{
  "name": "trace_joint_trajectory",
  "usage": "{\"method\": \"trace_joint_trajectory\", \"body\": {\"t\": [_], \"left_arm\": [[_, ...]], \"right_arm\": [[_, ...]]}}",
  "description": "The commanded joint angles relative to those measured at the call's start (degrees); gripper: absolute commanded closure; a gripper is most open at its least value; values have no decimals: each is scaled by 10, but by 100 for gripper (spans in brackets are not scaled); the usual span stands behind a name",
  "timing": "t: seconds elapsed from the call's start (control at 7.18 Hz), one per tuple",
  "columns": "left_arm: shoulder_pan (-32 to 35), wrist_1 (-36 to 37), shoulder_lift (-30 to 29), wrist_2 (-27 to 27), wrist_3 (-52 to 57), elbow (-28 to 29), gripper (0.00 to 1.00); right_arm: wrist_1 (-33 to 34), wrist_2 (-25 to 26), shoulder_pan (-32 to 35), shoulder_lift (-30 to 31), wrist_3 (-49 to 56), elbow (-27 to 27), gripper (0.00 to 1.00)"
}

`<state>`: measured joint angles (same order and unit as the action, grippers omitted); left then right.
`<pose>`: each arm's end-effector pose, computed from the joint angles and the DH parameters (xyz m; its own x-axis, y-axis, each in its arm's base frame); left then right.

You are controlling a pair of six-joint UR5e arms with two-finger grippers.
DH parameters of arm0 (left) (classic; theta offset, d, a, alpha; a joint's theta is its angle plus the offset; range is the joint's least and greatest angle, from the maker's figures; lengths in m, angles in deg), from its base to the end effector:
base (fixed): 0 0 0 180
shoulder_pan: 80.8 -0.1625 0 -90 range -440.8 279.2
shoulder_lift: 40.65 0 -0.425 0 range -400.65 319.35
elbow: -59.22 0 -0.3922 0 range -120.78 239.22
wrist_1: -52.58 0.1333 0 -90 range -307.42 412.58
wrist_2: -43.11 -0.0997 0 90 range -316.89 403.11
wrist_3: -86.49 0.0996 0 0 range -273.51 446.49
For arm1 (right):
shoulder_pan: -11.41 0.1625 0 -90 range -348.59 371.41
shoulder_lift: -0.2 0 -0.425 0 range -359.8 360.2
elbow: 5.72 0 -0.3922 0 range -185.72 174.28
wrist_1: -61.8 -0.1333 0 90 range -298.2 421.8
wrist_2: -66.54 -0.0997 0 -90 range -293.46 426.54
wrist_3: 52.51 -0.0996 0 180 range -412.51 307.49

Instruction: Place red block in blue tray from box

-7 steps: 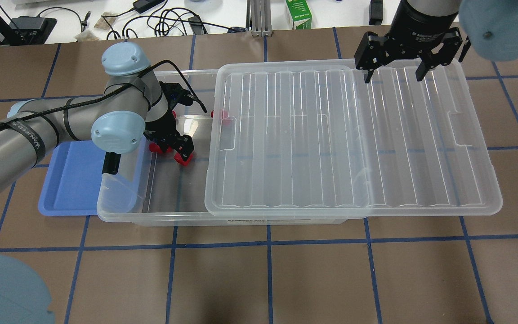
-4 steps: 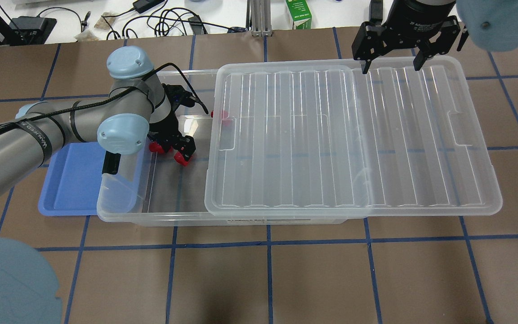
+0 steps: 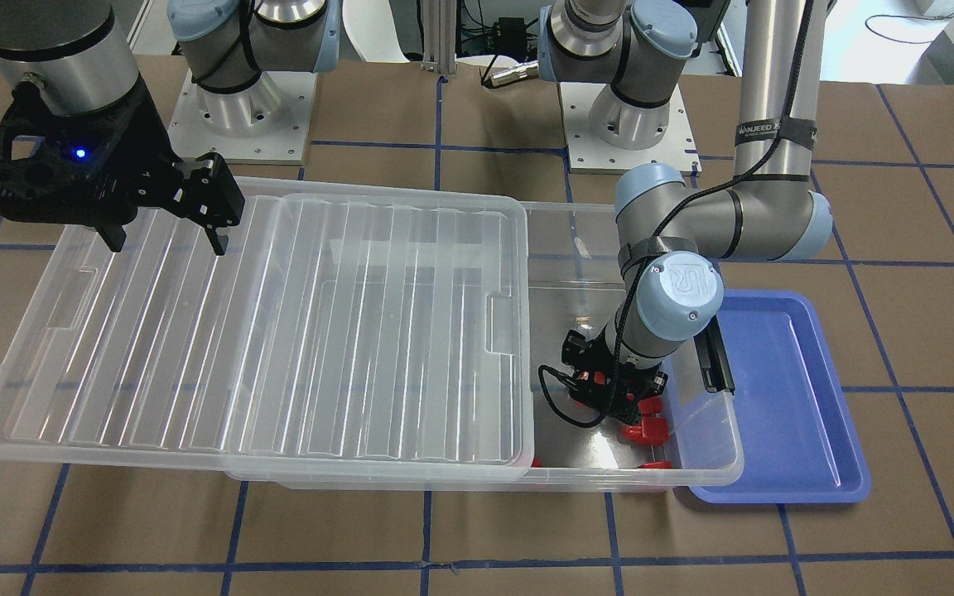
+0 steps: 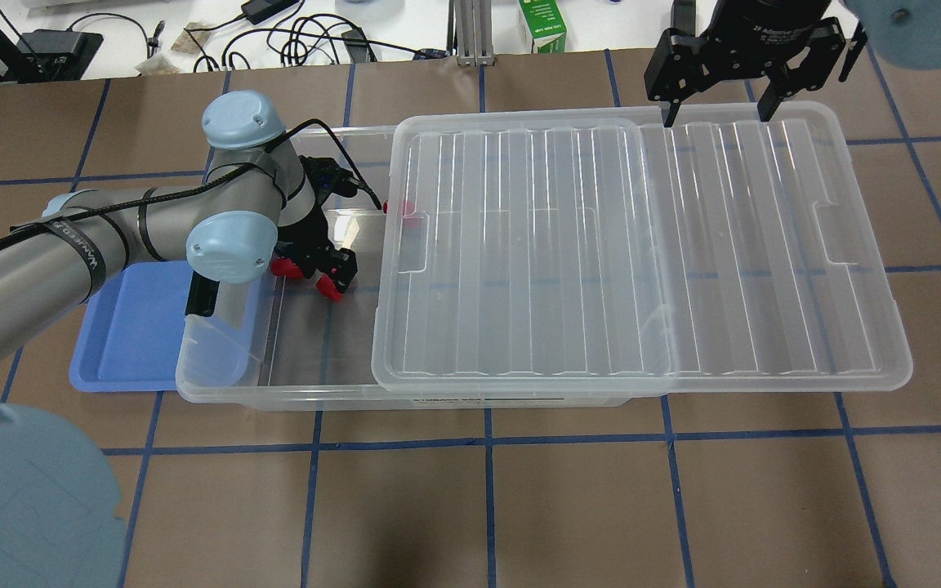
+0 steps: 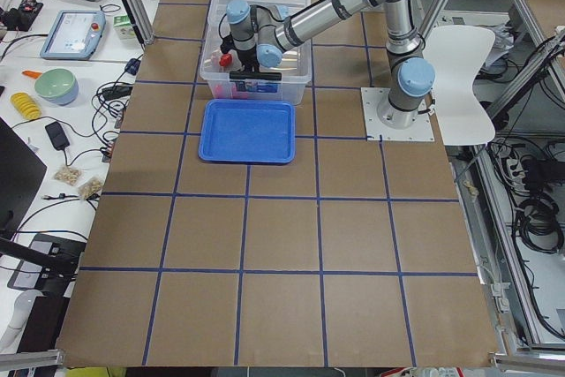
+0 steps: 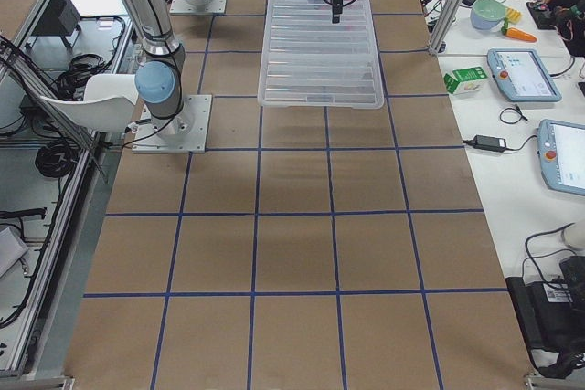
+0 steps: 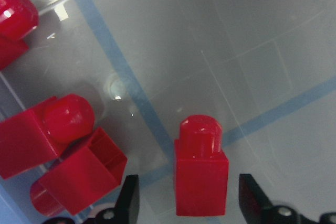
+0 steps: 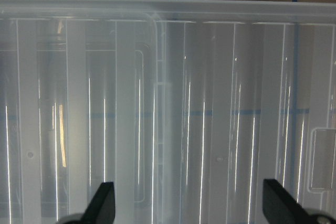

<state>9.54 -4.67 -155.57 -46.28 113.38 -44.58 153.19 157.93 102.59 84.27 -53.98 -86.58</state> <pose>-0.1378 -0.5731 0.1932 -0.8891 0.4541 0.0565 0.4575 0.8848 0.0880 0.1420 -0.5400 0.5159 -0.9997 0.0069 0.0221 0.0051 0.9967 -0.0808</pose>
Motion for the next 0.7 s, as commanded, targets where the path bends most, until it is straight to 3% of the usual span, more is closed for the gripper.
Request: {"method": "trace_joint_trajectory", "body": {"t": [0.0, 0.56], "left_arm": [[3, 2, -3, 1, -1, 0, 100], [8, -21, 28, -1, -44, 17, 100]], "right_arm": [[0, 0, 0, -1, 1, 1, 0], [-2, 3, 0, -1, 1, 1, 0]]}}
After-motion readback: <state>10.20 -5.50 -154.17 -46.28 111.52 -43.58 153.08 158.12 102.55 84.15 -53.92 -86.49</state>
